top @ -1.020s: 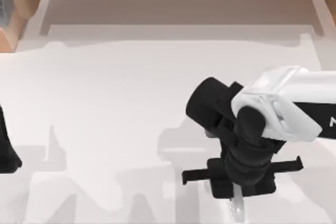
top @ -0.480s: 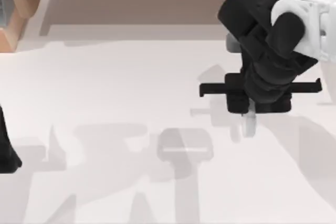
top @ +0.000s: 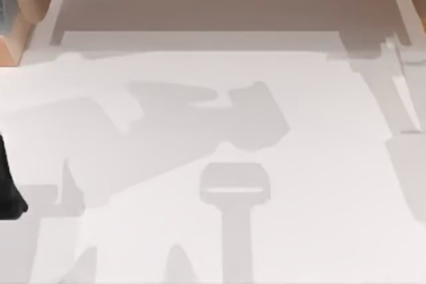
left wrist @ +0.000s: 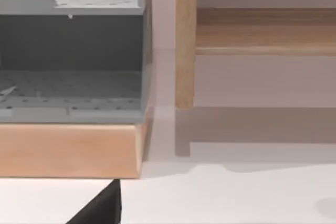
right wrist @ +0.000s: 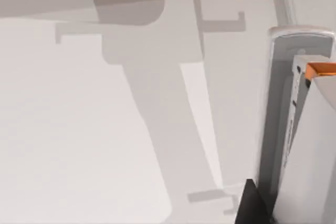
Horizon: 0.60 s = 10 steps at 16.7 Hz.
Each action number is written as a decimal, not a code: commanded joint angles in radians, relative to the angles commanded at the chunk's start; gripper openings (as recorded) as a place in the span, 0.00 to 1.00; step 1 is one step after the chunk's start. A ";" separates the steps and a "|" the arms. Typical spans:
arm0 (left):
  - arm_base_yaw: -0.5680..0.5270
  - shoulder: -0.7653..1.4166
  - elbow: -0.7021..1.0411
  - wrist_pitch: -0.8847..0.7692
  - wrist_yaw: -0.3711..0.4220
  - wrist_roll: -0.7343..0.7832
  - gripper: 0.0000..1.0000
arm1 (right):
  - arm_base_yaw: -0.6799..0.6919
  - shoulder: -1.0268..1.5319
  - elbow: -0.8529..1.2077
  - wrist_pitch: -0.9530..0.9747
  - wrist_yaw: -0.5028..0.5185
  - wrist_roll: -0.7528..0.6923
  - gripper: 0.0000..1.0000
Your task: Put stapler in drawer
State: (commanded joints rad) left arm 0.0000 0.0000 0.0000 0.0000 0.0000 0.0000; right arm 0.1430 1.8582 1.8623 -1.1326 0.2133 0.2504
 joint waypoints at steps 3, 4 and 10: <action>0.000 0.000 0.000 0.000 0.000 0.000 1.00 | -0.178 0.119 0.190 -0.078 -0.005 -0.154 0.00; 0.000 0.000 0.000 0.000 0.000 0.000 1.00 | -0.232 0.168 0.250 -0.102 -0.012 -0.204 0.00; 0.000 0.000 0.000 0.000 0.000 0.000 1.00 | -0.461 0.534 0.528 -0.234 -0.116 -0.470 0.00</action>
State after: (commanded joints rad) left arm 0.0000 0.0000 0.0000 0.0000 0.0000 0.0000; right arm -0.3180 2.3923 2.3900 -1.3666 0.0969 -0.2196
